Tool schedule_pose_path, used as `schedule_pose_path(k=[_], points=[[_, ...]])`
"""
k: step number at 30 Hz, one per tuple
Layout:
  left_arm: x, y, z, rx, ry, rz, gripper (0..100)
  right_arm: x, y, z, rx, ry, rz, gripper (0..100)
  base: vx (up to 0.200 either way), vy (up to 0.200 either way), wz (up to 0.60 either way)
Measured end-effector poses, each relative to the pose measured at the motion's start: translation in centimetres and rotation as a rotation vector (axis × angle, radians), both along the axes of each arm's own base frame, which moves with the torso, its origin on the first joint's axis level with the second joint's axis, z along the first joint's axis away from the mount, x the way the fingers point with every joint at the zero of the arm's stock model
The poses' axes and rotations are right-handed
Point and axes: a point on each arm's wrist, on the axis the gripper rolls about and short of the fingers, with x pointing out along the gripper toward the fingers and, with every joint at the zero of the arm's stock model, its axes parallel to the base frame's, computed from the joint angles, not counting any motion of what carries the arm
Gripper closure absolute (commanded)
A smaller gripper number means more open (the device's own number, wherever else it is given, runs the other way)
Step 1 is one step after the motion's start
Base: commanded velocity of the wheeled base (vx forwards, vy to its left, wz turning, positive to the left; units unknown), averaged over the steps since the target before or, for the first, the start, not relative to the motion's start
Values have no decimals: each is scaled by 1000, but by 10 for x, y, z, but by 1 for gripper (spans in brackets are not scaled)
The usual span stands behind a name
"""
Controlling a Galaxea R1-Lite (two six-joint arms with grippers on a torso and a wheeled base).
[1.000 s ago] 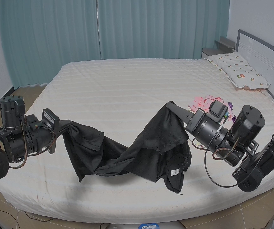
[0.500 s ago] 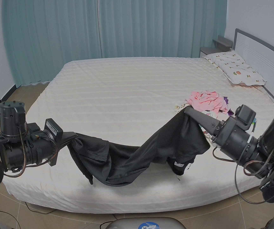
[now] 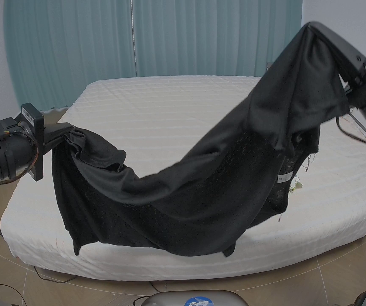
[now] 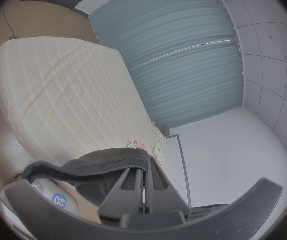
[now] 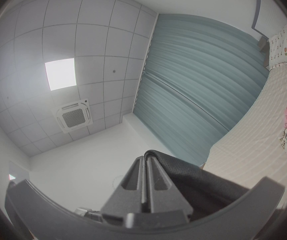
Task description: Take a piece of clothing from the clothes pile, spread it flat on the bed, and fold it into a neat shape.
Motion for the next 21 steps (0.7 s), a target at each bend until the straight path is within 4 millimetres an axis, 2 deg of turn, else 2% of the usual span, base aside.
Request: schedule_pose_path(k=[3, 5, 8, 9, 15, 21], points=[[6, 2, -3, 2, 19, 13, 100, 11, -5, 21, 34, 0, -16, 100, 0, 0, 0], [12, 2, -6, 6, 37, 19, 100, 22, -5, 29, 40, 4, -33, 100, 0, 0, 0], [24, 2, -15, 13, 77, 28, 100, 50, 0, 26, 26, 45, -61, 100, 0, 0, 0], [28, 2, -19, 16, 94, 30, 100, 62, 3, 21, 15, 65, -72, 100, 0, 0, 0], [59, 2, -41, 31, 185, 49, 100, 127, 18, -18, -62, 171, -142, 100, 200, 0, 0], [91, 4, -65, 37, 277, 53, 100, 176, 31, -57, -137, 179, -235, 100, 200, 0, 0]])
